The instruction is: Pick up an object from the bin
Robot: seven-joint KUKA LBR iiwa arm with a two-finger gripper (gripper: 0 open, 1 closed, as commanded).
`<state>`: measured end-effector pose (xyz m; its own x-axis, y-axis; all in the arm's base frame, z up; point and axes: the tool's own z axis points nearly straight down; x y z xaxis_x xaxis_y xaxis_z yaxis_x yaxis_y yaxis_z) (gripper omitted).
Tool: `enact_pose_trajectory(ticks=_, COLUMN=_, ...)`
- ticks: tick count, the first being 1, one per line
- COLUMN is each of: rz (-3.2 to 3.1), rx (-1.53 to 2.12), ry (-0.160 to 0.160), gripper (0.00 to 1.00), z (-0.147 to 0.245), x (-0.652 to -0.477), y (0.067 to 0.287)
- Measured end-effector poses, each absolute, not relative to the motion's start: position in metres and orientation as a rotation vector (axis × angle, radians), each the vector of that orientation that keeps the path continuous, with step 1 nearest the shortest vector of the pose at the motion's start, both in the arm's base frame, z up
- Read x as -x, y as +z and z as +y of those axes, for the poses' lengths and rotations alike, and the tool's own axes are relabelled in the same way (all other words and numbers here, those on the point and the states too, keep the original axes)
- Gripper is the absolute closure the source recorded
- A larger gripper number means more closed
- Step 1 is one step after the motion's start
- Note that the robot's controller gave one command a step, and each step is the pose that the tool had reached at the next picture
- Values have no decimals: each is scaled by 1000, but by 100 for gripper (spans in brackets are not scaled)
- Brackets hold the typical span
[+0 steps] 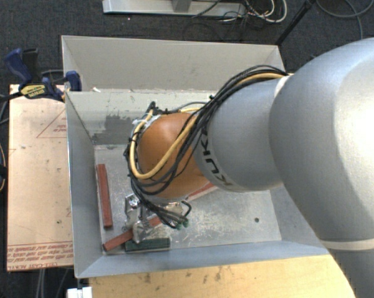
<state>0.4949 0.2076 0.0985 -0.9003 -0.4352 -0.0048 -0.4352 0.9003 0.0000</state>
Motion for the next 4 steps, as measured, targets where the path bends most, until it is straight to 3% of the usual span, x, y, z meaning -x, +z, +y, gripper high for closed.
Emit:
enact_pose_trajectory(ticks=1, rz=3035, rx=773, ry=3, gripper=100, z=213, x=-493, y=88)
enact_pose_trajectory(ticks=2, rz=3059, rx=720, ry=1, gripper=100, z=207, x=-506, y=116)
enact_pose_trajectory(ticks=3, rz=3057, rx=708, ry=2, gripper=100, z=214, x=-505, y=130)
enact_pose_trajectory(ticks=4, rz=3055, rx=722, ry=2, gripper=100, z=211, x=-524, y=188)
